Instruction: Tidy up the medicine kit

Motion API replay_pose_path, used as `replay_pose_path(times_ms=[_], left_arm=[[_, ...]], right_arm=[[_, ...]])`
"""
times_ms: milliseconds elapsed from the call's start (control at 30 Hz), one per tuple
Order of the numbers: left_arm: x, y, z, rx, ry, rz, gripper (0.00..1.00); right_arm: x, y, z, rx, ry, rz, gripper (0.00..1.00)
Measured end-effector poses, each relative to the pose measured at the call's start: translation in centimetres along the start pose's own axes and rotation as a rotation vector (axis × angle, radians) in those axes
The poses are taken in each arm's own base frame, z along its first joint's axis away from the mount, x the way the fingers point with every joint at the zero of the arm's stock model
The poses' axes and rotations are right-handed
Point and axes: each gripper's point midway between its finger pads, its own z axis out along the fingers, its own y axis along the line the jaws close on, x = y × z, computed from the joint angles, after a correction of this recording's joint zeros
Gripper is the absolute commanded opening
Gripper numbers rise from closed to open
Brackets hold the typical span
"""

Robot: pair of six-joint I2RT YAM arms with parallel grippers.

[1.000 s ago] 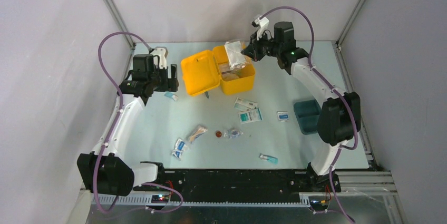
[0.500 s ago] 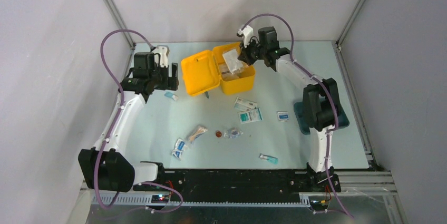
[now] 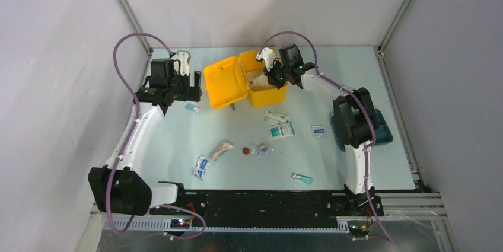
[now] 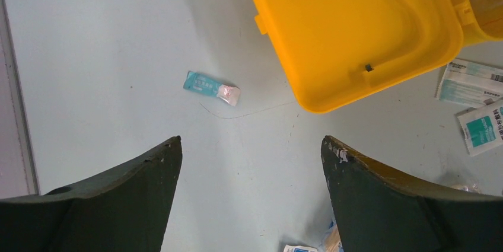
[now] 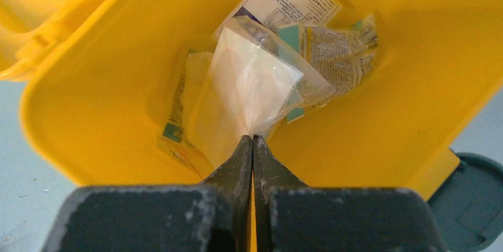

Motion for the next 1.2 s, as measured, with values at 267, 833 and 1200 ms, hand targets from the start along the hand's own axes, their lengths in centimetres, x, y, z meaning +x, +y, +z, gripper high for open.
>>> replay_pose_path(times_ms=[267,833,1200], left_arm=[[0.1,-0.1,0.1,0.001,0.004,-0.03,0.95],[1.3,-0.6,0.8,0.018,0.035,-0.07,0.89],[3.3,-0.3,0.0,0.025,0.064,0.038,0.87]], right_arm=[[0.9,0.3,0.3,0.044,0.047,0.01,0.29],[-5.3,1.6,-5.1,0.053,-0.097,0.076,0.53],[-5.7,7.0,-11.7,-0.19,-0.223,-0.062,0.57]])
